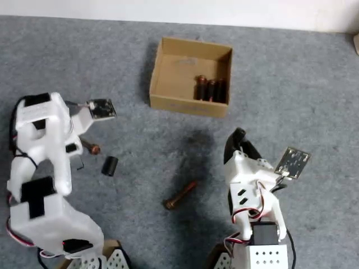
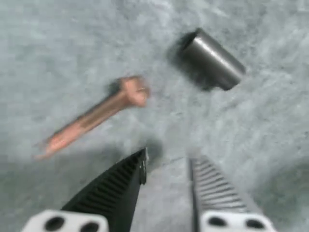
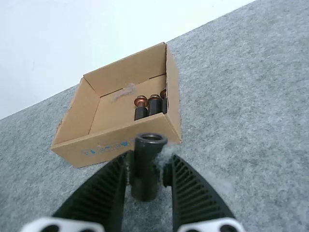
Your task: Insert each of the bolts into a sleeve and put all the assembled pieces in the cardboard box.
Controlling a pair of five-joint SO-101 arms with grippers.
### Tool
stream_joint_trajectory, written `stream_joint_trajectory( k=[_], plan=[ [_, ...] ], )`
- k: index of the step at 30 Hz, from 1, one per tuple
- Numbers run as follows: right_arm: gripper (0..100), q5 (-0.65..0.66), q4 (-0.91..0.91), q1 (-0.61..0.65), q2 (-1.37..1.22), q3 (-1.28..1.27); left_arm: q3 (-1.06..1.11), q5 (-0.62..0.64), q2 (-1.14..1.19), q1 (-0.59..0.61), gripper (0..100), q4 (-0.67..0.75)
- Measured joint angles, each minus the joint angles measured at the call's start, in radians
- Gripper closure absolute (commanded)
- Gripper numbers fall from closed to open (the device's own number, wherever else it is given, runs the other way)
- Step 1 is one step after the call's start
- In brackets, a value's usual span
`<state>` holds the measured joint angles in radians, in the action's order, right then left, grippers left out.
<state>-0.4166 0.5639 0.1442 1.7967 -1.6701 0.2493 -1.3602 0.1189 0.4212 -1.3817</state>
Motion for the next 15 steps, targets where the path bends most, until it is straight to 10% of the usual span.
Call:
stream_joint_trajectory(
  k=[15],
  plan=[
    [99.4, 0.000, 0.000, 0.000, 0.000, 0.000, -0.204, 0.000, 0.144, -0.063, 65, 0.015]
  ],
)
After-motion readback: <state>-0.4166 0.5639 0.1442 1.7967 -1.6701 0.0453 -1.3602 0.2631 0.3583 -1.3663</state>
